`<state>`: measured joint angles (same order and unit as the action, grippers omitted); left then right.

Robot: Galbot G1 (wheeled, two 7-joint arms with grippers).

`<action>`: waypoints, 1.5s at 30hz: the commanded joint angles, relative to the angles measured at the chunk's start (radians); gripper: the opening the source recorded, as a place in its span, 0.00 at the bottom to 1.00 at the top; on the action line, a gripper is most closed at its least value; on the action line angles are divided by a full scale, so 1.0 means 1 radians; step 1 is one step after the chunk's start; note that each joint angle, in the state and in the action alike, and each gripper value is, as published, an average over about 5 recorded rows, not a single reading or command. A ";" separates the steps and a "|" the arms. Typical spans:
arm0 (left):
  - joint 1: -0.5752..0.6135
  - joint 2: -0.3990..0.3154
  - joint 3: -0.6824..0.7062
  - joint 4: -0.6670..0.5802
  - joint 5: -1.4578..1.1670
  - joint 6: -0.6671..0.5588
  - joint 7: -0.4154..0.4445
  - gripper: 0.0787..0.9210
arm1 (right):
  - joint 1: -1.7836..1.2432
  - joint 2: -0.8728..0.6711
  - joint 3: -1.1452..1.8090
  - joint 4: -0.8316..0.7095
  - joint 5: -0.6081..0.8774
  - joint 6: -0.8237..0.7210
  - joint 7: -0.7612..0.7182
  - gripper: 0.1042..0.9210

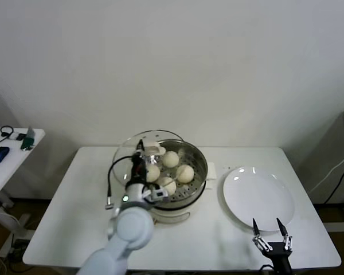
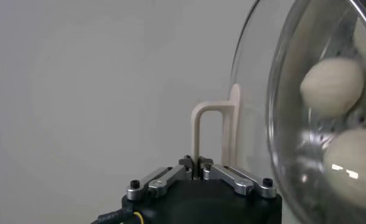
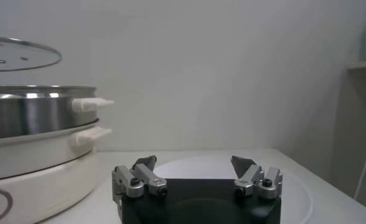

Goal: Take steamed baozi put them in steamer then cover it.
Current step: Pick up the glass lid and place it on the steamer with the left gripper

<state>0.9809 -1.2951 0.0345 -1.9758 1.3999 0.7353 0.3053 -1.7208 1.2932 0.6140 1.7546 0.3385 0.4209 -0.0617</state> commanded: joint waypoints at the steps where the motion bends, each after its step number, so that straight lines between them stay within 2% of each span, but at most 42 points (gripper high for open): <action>1: -0.019 -0.226 0.120 0.085 0.211 0.035 0.053 0.08 | 0.004 -0.003 -0.005 -0.019 0.009 0.013 0.003 0.88; 7: -0.011 -0.247 0.125 0.129 0.228 0.027 0.043 0.08 | 0.005 -0.008 -0.006 -0.022 0.012 0.017 0.003 0.88; 21: 0.023 -0.224 0.085 0.164 0.248 -0.003 0.018 0.08 | 0.005 -0.013 -0.007 -0.029 0.016 0.027 0.002 0.88; 45: 0.038 -0.220 0.059 0.234 0.202 -0.017 -0.109 0.08 | -0.001 -0.009 -0.014 -0.033 0.019 0.046 -0.001 0.88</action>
<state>1.0145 -1.5104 0.0945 -1.7629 1.6118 0.7300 0.2419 -1.7217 1.2826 0.6024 1.7237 0.3584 0.4634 -0.0623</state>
